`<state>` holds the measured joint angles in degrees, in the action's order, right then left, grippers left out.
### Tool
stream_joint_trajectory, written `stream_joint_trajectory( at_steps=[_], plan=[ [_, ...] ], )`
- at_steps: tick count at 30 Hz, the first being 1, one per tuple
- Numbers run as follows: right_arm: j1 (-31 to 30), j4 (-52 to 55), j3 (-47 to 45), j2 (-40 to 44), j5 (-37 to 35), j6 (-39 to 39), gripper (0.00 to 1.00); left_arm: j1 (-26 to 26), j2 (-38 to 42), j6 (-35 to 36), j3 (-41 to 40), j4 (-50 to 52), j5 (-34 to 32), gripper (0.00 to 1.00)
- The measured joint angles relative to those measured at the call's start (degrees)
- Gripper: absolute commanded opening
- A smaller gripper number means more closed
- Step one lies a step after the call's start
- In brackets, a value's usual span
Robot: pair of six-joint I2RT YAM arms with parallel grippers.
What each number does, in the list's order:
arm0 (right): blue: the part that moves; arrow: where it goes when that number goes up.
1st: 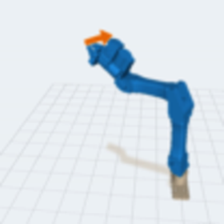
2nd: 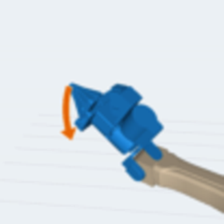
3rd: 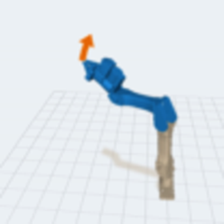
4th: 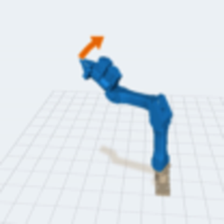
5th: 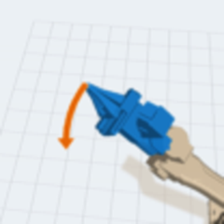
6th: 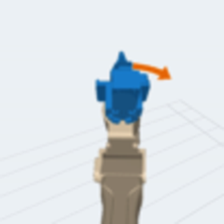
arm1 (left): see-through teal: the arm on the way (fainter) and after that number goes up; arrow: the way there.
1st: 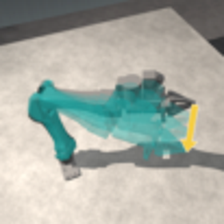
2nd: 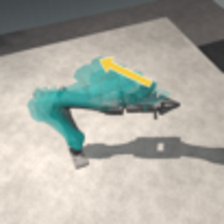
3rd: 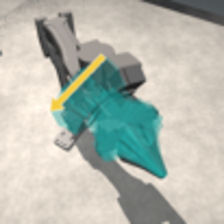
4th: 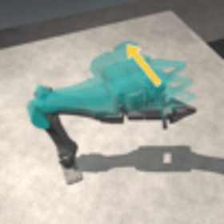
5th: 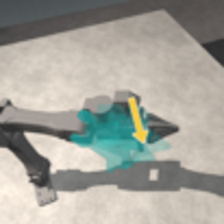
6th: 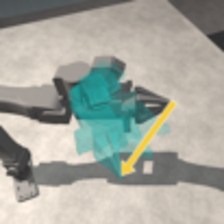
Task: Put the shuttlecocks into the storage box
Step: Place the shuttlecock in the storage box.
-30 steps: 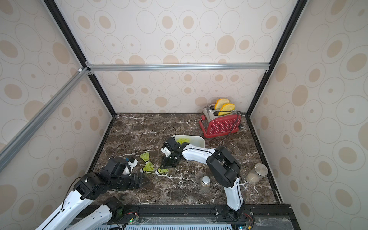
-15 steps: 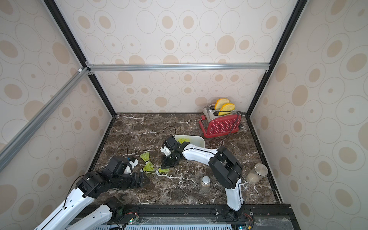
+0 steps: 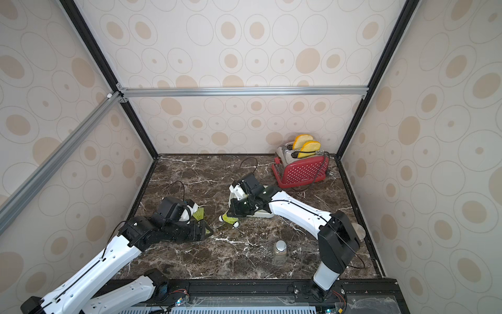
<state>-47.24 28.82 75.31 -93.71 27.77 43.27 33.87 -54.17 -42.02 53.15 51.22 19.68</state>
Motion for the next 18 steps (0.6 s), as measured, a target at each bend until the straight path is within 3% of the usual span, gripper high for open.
stream_joint_trajectory(
  at_steps=[10,18],
  plan=[
    [15.04,5.79,-0.17,3.69,-1.25,-5.16,0.00,0.00,-10.73,0.50,6.10,-7.96,1.73,0.84],
    [21.27,7.87,-0.22,3.26,-3.52,-8.24,0.00,0.11,-15.93,-0.13,7.89,-13.75,2.93,0.84]
  ],
)
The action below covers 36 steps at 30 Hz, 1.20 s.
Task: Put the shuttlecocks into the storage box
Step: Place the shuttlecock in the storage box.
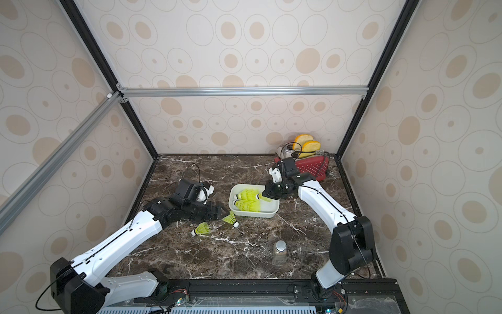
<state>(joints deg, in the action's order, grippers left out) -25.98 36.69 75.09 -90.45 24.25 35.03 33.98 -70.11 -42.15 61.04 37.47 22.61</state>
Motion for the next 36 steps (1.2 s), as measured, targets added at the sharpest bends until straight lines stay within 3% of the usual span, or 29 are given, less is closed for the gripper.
stream_joint_trajectory(
  at_steps=[19,36],
  plan=[
    [2.01,-4.42,2.69,-12.57,-3.32,-1.22,0.00,0.52,-8.70,-2.19,3.32,-10.67,0.24,0.84],
    [2.01,-15.21,3.78,-18.03,4.90,4.22,0.00,0.55,-9.40,-2.19,3.34,-11.26,0.31,0.84]
  ],
)
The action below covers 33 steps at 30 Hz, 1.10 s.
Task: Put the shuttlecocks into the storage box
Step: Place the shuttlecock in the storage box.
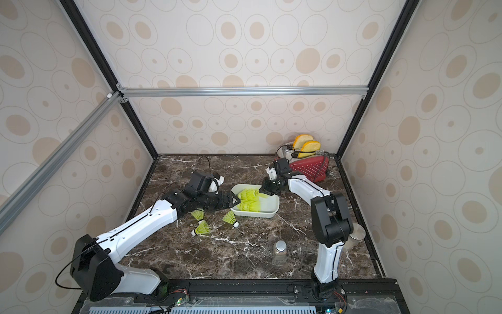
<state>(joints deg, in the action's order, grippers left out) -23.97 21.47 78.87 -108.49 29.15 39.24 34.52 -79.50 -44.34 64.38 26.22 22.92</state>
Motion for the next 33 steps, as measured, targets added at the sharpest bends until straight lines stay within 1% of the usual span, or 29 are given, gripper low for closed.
stream_joint_trajectory(
  at_steps=[9,27,28,31,33],
  plan=[
    [0.00,-5.33,-0.48,-2.16,3.82,3.82,0.00,0.00,0.11,0.00,-0.15,0.02,0.00,0.84],
    [0.00,-9.07,-0.50,-6.01,8.26,6.82,0.00,0.00,0.17,0.00,-0.17,0.02,-0.02,0.84],
    [0.00,-9.07,-0.50,-6.03,8.28,6.86,0.05,0.00,0.20,0.00,-0.17,0.02,0.00,0.84],
    [0.00,-9.16,-0.50,-6.03,8.31,7.19,0.26,0.00,0.22,0.00,-0.17,0.02,0.00,0.84],
    [0.00,-9.35,-0.52,-6.03,8.24,7.17,0.34,0.00,0.22,0.00,-0.17,0.02,0.00,0.84]
  ],
)
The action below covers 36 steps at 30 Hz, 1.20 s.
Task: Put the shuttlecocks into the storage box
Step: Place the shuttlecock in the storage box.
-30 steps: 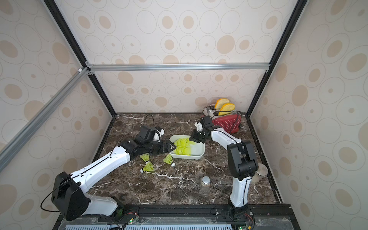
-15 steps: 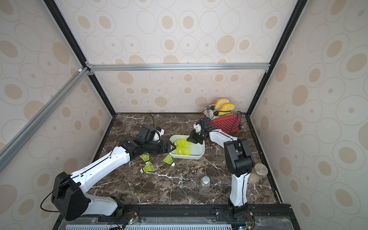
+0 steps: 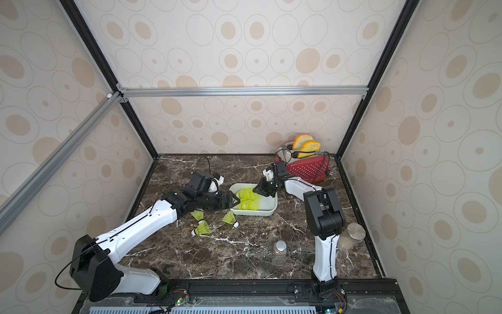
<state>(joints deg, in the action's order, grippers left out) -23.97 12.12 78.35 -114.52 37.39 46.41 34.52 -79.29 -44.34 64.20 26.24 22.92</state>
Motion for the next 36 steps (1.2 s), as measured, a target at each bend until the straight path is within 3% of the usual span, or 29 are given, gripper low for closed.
stream_joint_trajectory(
  at_steps=[5,11,36],
  plan=[
    [0.00,-0.02,0.00,0.00,-0.17,-0.13,0.44,0.00,0.00,0.00,0.00,0.00,0.00,0.84],
    [0.00,1.18,0.04,0.04,-0.87,-1.27,0.48,0.00,0.11,0.00,-0.20,0.02,0.00,0.84],
    [0.98,9.22,2.01,4.66,-4.35,-5.51,0.48,0.00,1.55,0.02,-0.70,1.11,0.07,0.84]
  ],
)
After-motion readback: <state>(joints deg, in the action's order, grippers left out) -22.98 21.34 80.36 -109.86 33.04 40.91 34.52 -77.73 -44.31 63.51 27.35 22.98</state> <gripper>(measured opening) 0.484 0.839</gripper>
